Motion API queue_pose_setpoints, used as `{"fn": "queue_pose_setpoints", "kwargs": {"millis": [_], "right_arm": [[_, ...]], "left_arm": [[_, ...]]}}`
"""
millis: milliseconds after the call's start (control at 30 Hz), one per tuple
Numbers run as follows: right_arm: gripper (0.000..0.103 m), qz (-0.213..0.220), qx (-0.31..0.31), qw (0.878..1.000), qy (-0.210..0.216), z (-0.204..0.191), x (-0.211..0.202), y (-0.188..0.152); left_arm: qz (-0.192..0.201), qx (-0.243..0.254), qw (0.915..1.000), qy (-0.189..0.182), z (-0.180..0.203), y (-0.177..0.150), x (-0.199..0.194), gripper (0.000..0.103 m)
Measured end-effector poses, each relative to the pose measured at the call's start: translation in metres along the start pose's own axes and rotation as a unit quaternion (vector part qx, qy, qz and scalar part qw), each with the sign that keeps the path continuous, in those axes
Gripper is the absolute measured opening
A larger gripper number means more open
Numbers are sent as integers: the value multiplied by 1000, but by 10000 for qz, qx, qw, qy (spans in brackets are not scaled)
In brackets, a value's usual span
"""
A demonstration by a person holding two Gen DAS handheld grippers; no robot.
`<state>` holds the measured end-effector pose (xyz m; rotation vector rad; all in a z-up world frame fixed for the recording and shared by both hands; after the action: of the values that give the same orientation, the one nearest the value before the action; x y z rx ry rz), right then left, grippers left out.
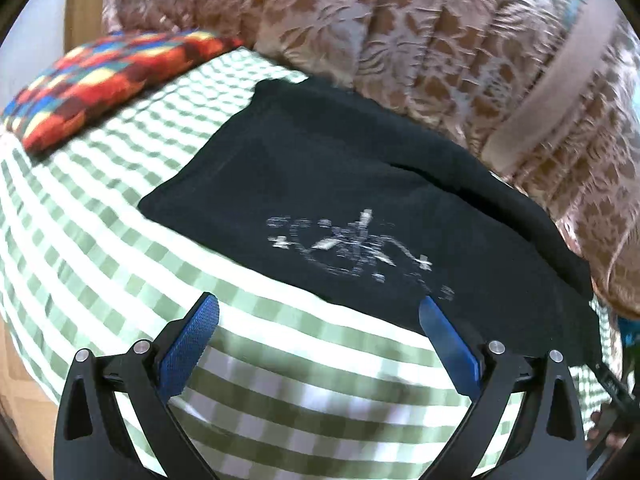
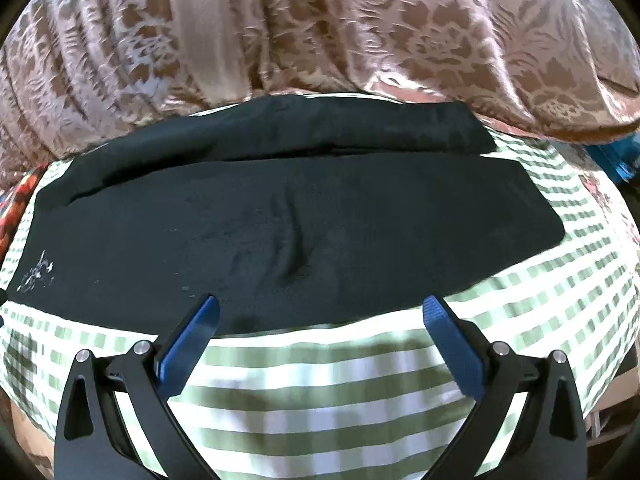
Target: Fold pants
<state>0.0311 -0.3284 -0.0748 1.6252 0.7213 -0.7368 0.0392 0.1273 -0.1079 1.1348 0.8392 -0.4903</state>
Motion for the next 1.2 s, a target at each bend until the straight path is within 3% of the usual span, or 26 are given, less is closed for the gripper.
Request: {"fn": "queue_pose_setpoints", "kwargs": {"millis": [100,167,233,400,533,600,700,733,800,833,867,900,1000,1200], "right_arm": [[101,-41,334,9990,288,26,-5,-1],[101,-54,866,9944,608,53,-12,0],[101,-62,1553,9829,988,85,-17,-1],[99,242,2853,9492,1305,157,-20,-2],[85,348,3472,9250,1506,190,-5,1],[83,363,3596,9201,1509,197,6,4],[83,369,3568,9209,1527,198,16,14],[81,363,3552,9223,1480,198,19,16],[67,314,3568,9235,1374,199,28,20],[62,295,3571,9241,1328,201,32,21],[48,269,3589,9246,1247,203,35,23],[31,214,3591,9262,1129,204,38,25],[16,164,3590,9271,1064,208,41,26],[13,305,3167,9434,939,197,12,29]], "left_arm": [[-96,-136,9999,-22,-8,6,8,99],[-223,-334,9990,-194,-15,8,14,89],[-312,-549,9978,-205,-24,10,19,79],[-449,-1395,9866,-711,-51,18,29,75],[-452,-1690,9804,-907,-56,24,35,75],[-440,-1779,9784,-957,-55,26,41,75],[-397,-1879,9760,-1027,-53,30,48,64],[-390,-1910,9754,-1031,-54,31,50,54],[-397,-1945,9748,-1020,-56,34,54,43],[-396,-1960,9743,-1034,-56,35,56,32],[-387,-1967,9746,-1003,-58,37,56,20],[-363,-1961,9750,-979,-60,38,55,17],[-302,-1792,9794,-878,-58,41,52,11],[-140,-1595,9843,-742,-59,39,32,9]]}}
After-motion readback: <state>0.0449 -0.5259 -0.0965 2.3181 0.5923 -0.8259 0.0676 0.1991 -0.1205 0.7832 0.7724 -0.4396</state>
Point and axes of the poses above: each gripper's, at about its wrist camera, not at the fingertips, and x roughly the way its jaws point, z to its right, y to its top, the point moved 5 cm from there along x, roughly the way its jaws point, and after that the axes turned 9 degrees about y, right-handed, at the moved point
